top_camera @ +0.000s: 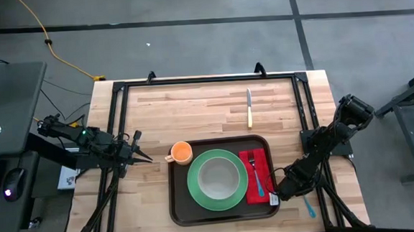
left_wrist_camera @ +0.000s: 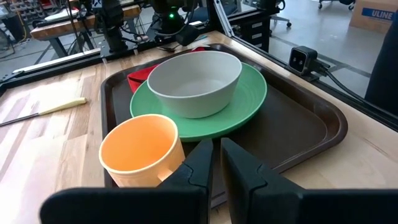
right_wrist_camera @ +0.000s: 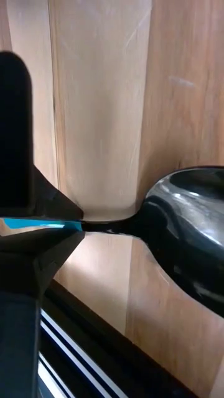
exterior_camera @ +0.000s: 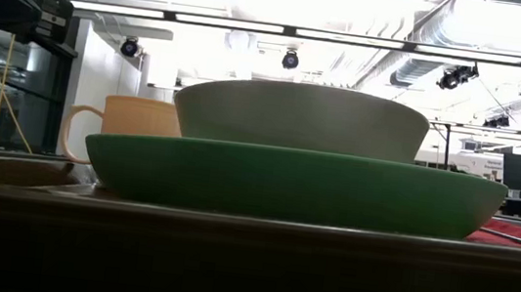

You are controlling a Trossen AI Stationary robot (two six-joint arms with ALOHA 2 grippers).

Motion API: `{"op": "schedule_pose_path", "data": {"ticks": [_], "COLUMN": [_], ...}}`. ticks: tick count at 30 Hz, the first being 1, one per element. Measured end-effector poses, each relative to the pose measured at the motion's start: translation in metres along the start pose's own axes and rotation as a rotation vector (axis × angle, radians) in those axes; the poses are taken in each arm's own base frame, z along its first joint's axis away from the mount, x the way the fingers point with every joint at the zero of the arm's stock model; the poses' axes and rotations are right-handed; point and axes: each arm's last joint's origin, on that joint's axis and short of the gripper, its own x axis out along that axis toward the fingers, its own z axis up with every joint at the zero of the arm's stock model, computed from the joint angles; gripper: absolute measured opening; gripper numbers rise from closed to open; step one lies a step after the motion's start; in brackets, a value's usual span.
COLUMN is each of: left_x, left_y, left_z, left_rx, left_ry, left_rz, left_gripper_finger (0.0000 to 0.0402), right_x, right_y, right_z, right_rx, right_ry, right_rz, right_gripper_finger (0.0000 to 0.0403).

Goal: Set up tray
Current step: Put the blue spoon to the right of the blue fork on the red napkin on the brown serving tray

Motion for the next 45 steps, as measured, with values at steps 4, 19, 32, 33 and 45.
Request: {"op": "schedule_pose_path", "data": {"ticks": [4, 19, 32, 33, 45], "left_x": [0.0, 0.0, 0.0, 0.0, 0.0], "left_y": [0.0, 0.0, 0.0, 0.0, 0.0], "left_z": [0.0, 0.0, 0.0, 0.0, 0.0], "left_rx": [0.0, 0.0, 0.001, 0.001, 0.004], "left_ry": [0.0, 0.0, 0.0, 0.0, 0.001], "left_rz": [0.0, 0.0, 0.0, 0.0, 0.004], "left_gripper_finger": [0.0062, 0.0062, 0.0062, 0.0062, 0.0062], "right_x": [0.0, -0.006, -0.031, -0.033, -0.058], "right_y": [0.0, -0.002, -0.006, -0.007, -0.014], "right_z": [0.0, -0.001, 0.01, 0.011, 0.008], "right_rx": [0.001, -0.007, 0.015, 0.018, 0.027], "right_ry": [-0.002, 0.0, -0.042, -0.038, -0.012], "right_rz": [-0.003, 0.02, 0.129, 0.134, 0.162], "right_gripper_finger": [0.0003, 0.0001, 0.0001, 0.0001, 0.0002]}}
